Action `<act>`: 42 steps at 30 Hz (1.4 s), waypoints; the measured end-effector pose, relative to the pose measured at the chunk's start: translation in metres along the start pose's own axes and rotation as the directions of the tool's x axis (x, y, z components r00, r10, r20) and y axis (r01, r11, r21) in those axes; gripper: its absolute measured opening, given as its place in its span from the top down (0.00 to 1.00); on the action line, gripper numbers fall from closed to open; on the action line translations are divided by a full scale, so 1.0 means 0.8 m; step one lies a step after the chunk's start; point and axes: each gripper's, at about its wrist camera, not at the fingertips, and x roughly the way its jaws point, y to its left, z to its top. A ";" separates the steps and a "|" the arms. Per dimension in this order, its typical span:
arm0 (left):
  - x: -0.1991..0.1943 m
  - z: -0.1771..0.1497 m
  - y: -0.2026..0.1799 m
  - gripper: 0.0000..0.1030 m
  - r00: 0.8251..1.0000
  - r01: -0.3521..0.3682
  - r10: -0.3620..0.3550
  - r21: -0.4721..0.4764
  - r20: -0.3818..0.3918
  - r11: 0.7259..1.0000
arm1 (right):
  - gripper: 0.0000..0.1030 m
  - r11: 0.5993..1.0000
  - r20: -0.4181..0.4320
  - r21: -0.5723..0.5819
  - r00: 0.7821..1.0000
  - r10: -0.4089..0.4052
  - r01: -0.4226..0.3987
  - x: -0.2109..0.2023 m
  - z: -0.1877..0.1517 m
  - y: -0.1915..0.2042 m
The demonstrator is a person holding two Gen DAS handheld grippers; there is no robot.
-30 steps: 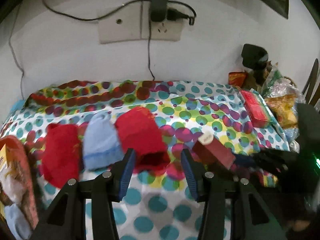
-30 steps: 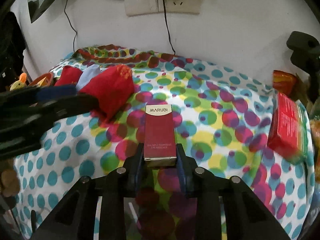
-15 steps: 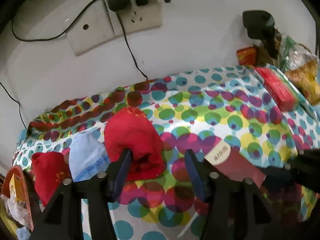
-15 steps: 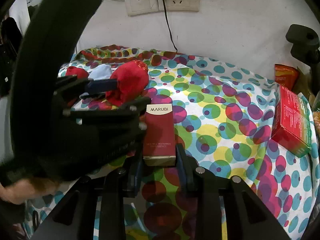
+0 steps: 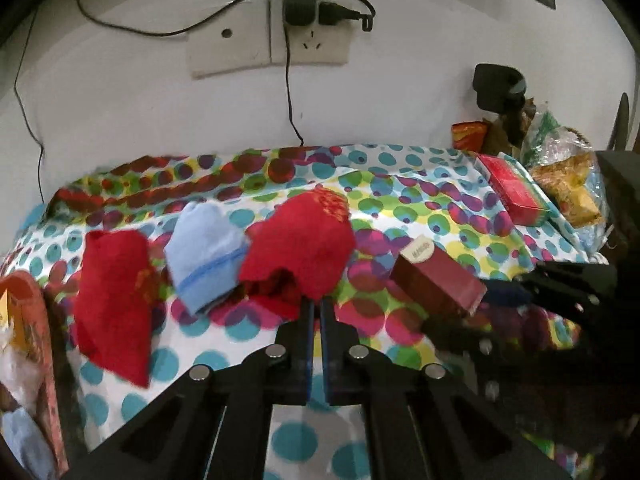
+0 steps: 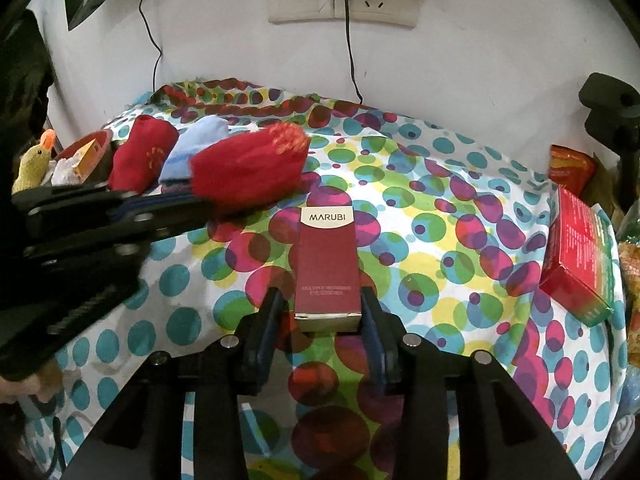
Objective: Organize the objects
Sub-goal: 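Grasp the red sock with the left tool while the right tool holds the MARUBI box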
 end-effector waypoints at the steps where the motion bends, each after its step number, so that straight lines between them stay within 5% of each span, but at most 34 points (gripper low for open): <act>1: -0.005 -0.003 0.002 0.98 1.000 0.004 -0.004 -0.007 0.001 1.000 | 0.64 1.000 0.001 0.004 1.000 0.003 -0.003 0.000 0.000 -0.001; 10: -0.065 -0.048 0.011 0.92 0.990 0.117 -0.120 -0.045 -0.072 0.992 | 0.59 1.000 0.002 0.011 1.000 0.020 -0.020 0.000 0.000 -0.001; 12: -0.077 -0.046 0.012 0.64 0.992 0.105 -0.108 -0.037 -0.070 0.994 | 0.56 1.000 0.001 0.005 1.000 0.024 -0.024 0.001 0.001 0.001; 18: -0.094 -0.018 -0.002 0.36 0.998 0.067 -0.067 0.069 0.002 0.995 | 0.53 1.000 -0.002 -0.008 1.000 0.020 -0.020 0.003 0.001 0.005; 24: -0.028 0.002 -0.020 0.35 0.997 0.026 -0.010 0.205 -0.080 0.978 | 0.54 1.000 0.000 0.000 1.000 0.025 -0.025 0.002 0.001 0.004; 29: -0.001 -0.005 -0.006 0.36 0.995 0.029 -0.016 0.140 -0.095 0.990 | 0.58 1.000 0.004 0.015 1.000 0.026 -0.026 0.002 0.002 0.001; 32: 0.001 -0.012 0.002 0.58 0.995 0.011 0.000 0.110 -0.100 0.994 | 0.60 1.000 0.005 0.019 1.000 0.021 -0.021 0.001 0.002 0.000; 35: -0.004 -0.016 -0.001 0.64 0.996 0.003 0.006 0.094 -0.086 0.996 | 0.60 1.000 0.004 0.016 1.000 0.013 -0.013 0.002 0.002 0.001; 42: -0.024 -0.032 -0.009 0.65 0.999 -0.008 0.011 0.065 -0.044 0.998 | 0.60 1.000 -0.003 -0.010 1.000 -0.021 0.021 0.004 0.001 0.008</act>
